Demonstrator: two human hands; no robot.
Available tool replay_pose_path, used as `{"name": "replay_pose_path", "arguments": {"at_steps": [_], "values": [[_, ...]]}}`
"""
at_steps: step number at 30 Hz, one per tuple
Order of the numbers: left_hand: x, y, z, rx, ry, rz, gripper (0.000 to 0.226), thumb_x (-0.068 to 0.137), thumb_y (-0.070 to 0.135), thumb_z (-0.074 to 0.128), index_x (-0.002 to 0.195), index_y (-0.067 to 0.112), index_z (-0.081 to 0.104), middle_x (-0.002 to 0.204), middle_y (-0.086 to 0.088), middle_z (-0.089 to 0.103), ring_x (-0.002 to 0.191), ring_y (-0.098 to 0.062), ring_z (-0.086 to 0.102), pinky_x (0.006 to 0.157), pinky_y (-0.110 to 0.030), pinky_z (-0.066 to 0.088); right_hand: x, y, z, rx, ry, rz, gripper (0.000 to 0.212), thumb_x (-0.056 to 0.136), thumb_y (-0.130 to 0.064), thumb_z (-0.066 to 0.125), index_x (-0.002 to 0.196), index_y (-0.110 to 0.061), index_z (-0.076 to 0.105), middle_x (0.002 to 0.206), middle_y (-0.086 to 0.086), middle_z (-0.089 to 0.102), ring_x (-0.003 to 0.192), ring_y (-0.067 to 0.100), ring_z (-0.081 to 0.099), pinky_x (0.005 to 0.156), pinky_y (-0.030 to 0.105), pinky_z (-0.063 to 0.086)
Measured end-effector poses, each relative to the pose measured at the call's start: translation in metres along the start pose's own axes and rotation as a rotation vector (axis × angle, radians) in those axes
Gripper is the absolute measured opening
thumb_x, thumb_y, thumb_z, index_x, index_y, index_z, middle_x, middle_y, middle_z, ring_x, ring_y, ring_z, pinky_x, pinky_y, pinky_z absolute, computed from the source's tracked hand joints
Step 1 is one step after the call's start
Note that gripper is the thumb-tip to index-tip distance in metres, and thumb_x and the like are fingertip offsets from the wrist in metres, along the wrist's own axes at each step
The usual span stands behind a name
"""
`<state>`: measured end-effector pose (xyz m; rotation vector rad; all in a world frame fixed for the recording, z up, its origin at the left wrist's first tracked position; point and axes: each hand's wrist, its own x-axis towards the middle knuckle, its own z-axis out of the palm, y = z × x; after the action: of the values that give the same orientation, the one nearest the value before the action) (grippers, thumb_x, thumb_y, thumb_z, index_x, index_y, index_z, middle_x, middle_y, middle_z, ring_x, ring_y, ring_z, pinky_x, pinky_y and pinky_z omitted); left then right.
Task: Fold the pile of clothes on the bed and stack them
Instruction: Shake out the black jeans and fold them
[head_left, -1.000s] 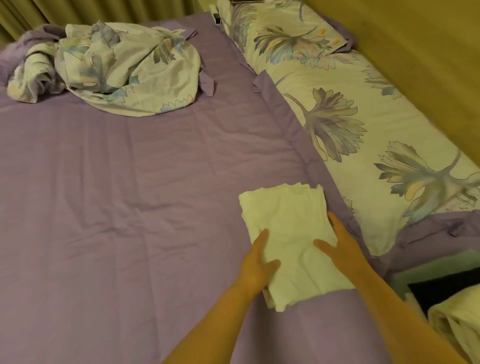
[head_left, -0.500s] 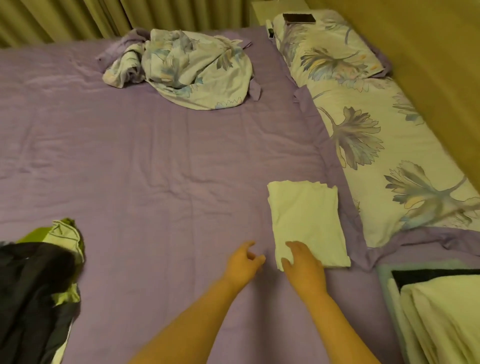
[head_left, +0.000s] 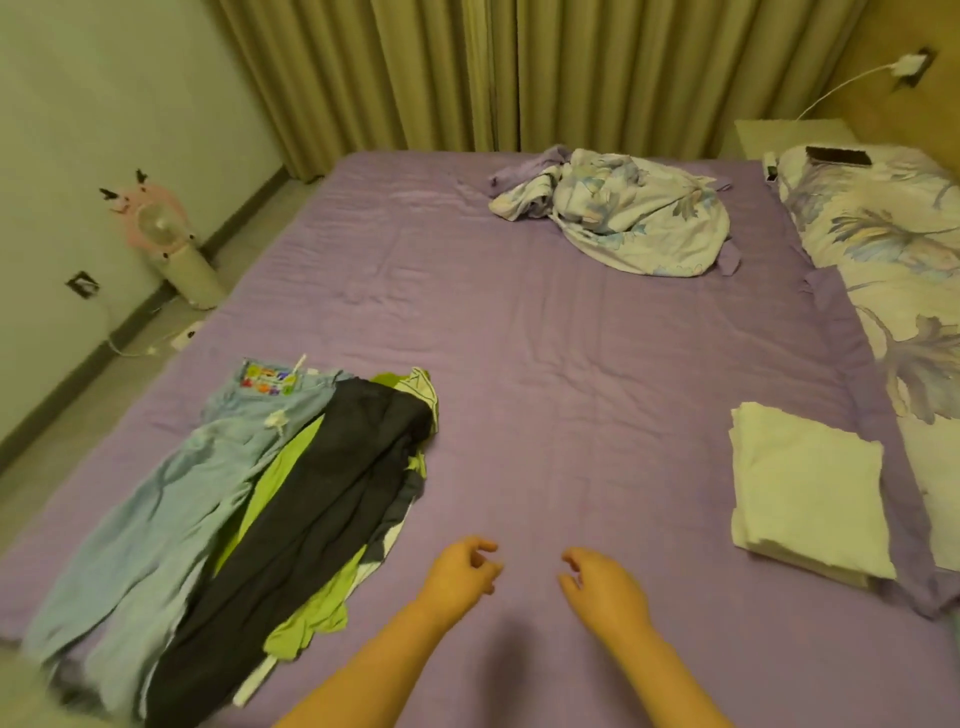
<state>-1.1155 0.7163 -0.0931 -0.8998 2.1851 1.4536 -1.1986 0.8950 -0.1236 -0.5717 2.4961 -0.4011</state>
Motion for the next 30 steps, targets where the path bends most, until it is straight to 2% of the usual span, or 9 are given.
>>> {"name": "replay_pose_path", "arguments": {"at_steps": [5,9,12,15,19,23,30], "values": [[-0.061,-0.080,-0.081,-0.070,0.167,-0.010,0.027,0.092,0.012,0.058,0.118,0.005,0.058,0.082,-0.003,0.058,0.064,-0.011,0.059,0.058,-0.018,0.043,-0.027,-0.091,0.031,-0.124,-0.021,-0.119,0.039,0.097,-0.036,0.042,0.133,-0.026,0.050,0.135,-0.004,0.056,0.123,0.016,0.052,0.098,0.026,0.041],[-0.107,-0.138,-0.138,-0.068,0.237,-0.001,0.024,0.092,0.018,0.058,0.115,0.012,0.060,0.088,-0.003,0.064,0.070,-0.011,0.063,0.062,-0.018,0.048,-0.050,-0.165,0.056,-0.174,-0.001,-0.182,0.037,0.097,-0.034,0.041,0.132,-0.023,0.051,0.131,-0.001,0.058,0.118,0.020,0.055,0.095,0.028,0.043],[-0.132,-0.171,-0.173,-0.076,0.258,0.005,0.021,0.092,0.023,0.059,0.112,0.016,0.061,0.090,-0.005,0.068,0.079,-0.017,0.066,0.073,-0.030,0.053,-0.063,-0.216,0.073,-0.192,0.011,-0.220,0.037,0.097,-0.034,0.041,0.131,-0.022,0.050,0.130,-0.001,0.059,0.117,0.020,0.055,0.094,0.028,0.044],[-0.150,-0.193,-0.199,-0.094,0.287,0.013,0.021,0.092,0.025,0.060,0.110,0.018,0.062,0.089,-0.002,0.067,0.079,-0.015,0.067,0.065,-0.022,0.051,-0.072,-0.256,0.089,-0.203,0.013,-0.250,0.037,0.097,-0.035,0.042,0.131,-0.022,0.051,0.129,0.000,0.059,0.117,0.021,0.056,0.093,0.029,0.045],[-0.161,-0.209,-0.221,-0.099,0.298,0.025,0.019,0.091,0.026,0.060,0.109,0.020,0.063,0.091,-0.004,0.068,0.082,-0.016,0.066,0.077,-0.031,0.053,-0.078,-0.292,0.102,-0.217,0.000,-0.289,0.036,0.097,-0.035,0.042,0.128,-0.021,0.053,0.126,0.002,0.060,0.112,0.022,0.057,0.090,0.029,0.047],[-0.146,-0.209,-0.237,-0.087,0.298,0.038,0.021,0.092,0.026,0.059,0.111,0.018,0.063,0.091,-0.001,0.068,0.078,-0.011,0.066,0.075,-0.025,0.051,-0.067,-0.305,0.097,-0.217,0.014,-0.294,0.035,0.098,-0.037,0.041,0.126,-0.020,0.054,0.122,0.003,0.061,0.108,0.022,0.059,0.086,0.029,0.048],[-0.076,-0.168,-0.263,-0.013,0.245,0.046,0.016,0.091,0.030,0.057,0.106,0.026,0.062,0.088,0.005,0.067,0.080,-0.010,0.067,0.081,-0.030,0.054,0.005,-0.303,0.066,-0.244,0.049,-0.239,0.030,0.098,-0.038,0.041,0.115,-0.019,0.057,0.115,0.003,0.063,0.102,0.024,0.060,0.081,0.030,0.049]]}}
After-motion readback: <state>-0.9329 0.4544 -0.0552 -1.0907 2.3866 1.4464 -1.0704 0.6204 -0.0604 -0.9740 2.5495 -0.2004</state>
